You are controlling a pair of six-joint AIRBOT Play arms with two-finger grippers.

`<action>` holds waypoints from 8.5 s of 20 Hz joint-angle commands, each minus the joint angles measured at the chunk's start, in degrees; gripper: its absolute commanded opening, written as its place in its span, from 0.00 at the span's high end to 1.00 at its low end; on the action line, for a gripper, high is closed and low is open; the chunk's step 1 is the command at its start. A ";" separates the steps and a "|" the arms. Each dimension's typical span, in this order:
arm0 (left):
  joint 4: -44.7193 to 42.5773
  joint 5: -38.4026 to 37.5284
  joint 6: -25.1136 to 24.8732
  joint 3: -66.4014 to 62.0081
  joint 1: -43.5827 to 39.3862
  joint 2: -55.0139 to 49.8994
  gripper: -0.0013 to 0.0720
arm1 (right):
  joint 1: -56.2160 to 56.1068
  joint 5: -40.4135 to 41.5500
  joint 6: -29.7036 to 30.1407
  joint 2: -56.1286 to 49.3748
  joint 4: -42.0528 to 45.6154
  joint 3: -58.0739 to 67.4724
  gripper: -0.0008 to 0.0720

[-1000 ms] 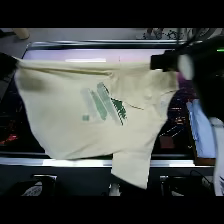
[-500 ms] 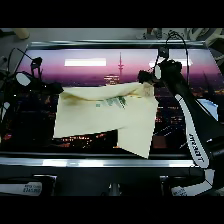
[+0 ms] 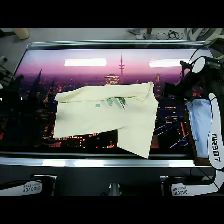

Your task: Fold the shirts.

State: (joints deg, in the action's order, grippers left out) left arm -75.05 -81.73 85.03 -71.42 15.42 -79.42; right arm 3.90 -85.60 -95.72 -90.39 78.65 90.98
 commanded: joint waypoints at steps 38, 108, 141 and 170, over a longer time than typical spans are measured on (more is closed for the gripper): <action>8.04 16.20 -3.67 10.64 -2.64 14.95 0.95 | 2.19 15.52 14.62 7.37 -19.21 -15.67 0.96; 1.55 12.39 -4.09 30.77 -1.64 5.11 0.31 | 2.36 1.75 4.50 12.68 -3.52 -26.43 0.31; 5.99 17.35 -2.45 6.86 -4.74 5.03 0.96 | 2.36 28.22 9.16 17.14 -20.85 -30.34 0.96; 9.09 13.68 1.81 -16.44 -8.39 1.75 0.13 | -3.48 22.18 11.69 -12.50 -25.66 -14.21 0.32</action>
State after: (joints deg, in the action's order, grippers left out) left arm -66.04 -66.98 86.96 -87.85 8.27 -79.37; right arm 3.09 -65.01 -82.65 -102.24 54.24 76.82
